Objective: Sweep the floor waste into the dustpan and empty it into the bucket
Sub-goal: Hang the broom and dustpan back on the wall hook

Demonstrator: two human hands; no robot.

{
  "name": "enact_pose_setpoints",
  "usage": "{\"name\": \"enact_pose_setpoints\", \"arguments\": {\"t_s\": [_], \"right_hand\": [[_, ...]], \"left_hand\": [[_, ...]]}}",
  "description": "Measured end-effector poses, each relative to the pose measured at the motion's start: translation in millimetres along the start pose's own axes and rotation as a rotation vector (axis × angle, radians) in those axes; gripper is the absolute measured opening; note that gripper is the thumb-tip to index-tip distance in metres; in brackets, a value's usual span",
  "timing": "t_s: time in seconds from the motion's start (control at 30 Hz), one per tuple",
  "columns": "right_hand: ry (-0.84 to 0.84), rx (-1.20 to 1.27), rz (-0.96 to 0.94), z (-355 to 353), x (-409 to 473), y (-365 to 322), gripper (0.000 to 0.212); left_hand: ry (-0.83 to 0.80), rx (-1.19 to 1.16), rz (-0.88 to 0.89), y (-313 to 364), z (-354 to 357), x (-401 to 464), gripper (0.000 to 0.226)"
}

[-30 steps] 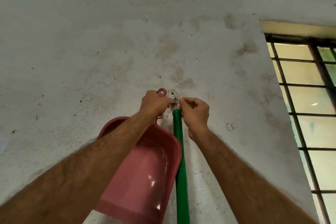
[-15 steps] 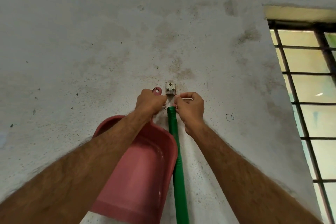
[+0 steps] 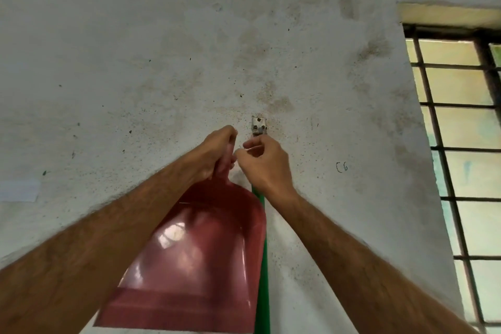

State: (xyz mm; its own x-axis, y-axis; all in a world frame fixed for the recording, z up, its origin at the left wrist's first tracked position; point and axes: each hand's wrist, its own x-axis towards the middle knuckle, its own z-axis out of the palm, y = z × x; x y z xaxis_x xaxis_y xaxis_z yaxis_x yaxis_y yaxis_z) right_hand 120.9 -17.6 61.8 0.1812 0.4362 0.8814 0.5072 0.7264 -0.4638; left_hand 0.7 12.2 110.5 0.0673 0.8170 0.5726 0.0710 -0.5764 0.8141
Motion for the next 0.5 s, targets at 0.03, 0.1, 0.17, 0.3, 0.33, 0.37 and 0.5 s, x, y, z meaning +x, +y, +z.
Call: {"name": "enact_pose_setpoints", "arguments": {"t_s": [0.03, 0.1, 0.17, 0.3, 0.33, 0.37, 0.5], "right_hand": [[-0.085, -0.015, 0.035, 3, -6, -5, 0.034], [-0.215, -0.069, 0.092, 8, -14, -13, 0.044], [-0.26, -0.108, 0.092, 10, -17, -18, 0.046], [-0.324, -0.105, 0.078, 7, -17, -26, 0.041], [-0.334, -0.072, 0.098, 5, -15, -27, 0.042], [-0.328, -0.057, 0.112, 4, -12, -27, 0.045], [-0.288, -0.056, 0.155, -3, -8, -25, 0.043]], "left_hand": [[-0.04, -0.018, 0.003, 3, -1, -5, 0.026], [-0.078, -0.069, 0.001, 8, -2, -14, 0.021], [-0.085, -0.053, 0.028, 14, -5, -21, 0.024], [-0.061, 0.092, 0.073, 26, -11, -33, 0.028], [-0.062, 0.113, 0.075, 30, -12, -35, 0.026], [-0.072, 0.14, 0.083, 33, -13, -36, 0.025], [-0.126, 0.414, 0.197, 42, -24, -35, 0.029]]}}
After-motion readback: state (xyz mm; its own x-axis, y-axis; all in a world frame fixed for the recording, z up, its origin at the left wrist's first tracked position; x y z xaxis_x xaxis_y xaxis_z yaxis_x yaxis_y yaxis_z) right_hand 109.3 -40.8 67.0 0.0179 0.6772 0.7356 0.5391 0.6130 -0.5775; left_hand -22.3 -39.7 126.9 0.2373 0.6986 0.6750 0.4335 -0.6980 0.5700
